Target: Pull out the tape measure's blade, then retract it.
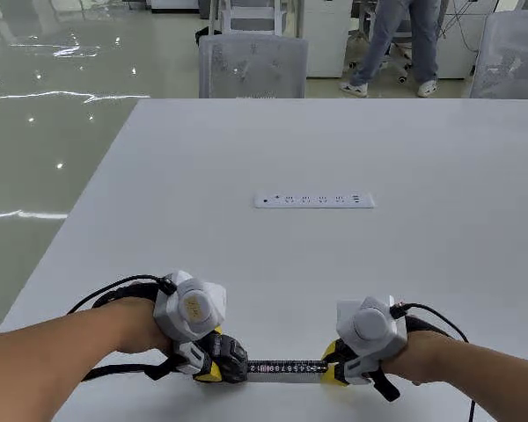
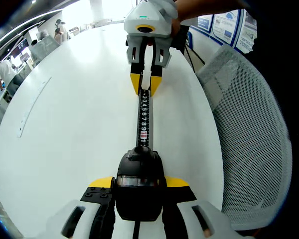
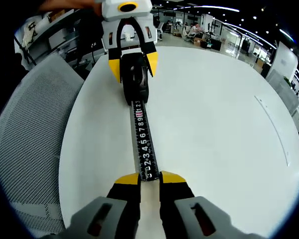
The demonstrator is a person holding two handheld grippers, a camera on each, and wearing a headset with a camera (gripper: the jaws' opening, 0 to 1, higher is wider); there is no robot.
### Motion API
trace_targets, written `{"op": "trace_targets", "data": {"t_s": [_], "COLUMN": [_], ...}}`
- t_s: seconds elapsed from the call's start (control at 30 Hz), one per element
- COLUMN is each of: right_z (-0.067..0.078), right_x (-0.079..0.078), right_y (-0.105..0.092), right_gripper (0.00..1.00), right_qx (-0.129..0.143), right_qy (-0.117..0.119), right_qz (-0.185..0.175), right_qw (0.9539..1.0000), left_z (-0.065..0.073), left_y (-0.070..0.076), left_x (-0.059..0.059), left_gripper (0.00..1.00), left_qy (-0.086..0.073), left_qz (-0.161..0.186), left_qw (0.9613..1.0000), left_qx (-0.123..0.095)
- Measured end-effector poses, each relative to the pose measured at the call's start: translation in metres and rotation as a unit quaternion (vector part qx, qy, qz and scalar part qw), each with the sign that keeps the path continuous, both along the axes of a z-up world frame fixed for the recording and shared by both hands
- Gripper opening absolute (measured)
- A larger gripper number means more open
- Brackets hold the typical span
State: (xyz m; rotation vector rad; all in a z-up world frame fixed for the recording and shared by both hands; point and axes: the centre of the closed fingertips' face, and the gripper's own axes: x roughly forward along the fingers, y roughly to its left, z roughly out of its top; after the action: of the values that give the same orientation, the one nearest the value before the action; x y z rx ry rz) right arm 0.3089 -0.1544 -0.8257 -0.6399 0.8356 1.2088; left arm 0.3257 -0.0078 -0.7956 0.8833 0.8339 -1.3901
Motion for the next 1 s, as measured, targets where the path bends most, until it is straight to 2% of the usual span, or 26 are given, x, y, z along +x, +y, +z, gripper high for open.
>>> {"op": "trace_targets", "data": {"t_s": [0.73,1.0], "right_z": [0.001,0.000], "right_x": [-0.002,-0.002], "right_y": [-0.028,-0.031], "right_gripper": [0.12,0.12], "right_qx": [-0.010,-0.010], "right_qy": [0.003,0.004], "right_qz": [-0.013,-0.015], "right_qw": [0.9999,0.9998], "left_z": [0.000,0.000], "left_y": [0.000,0.000], "left_x": [0.000,0.000], "left_gripper": [0.33,0.33], "left_qy": [-0.004,-0.003], "left_qz": [0.005,0.006], "left_qw": [1.0000,1.0000], "left_qx": [-0.003,-0.003]}}
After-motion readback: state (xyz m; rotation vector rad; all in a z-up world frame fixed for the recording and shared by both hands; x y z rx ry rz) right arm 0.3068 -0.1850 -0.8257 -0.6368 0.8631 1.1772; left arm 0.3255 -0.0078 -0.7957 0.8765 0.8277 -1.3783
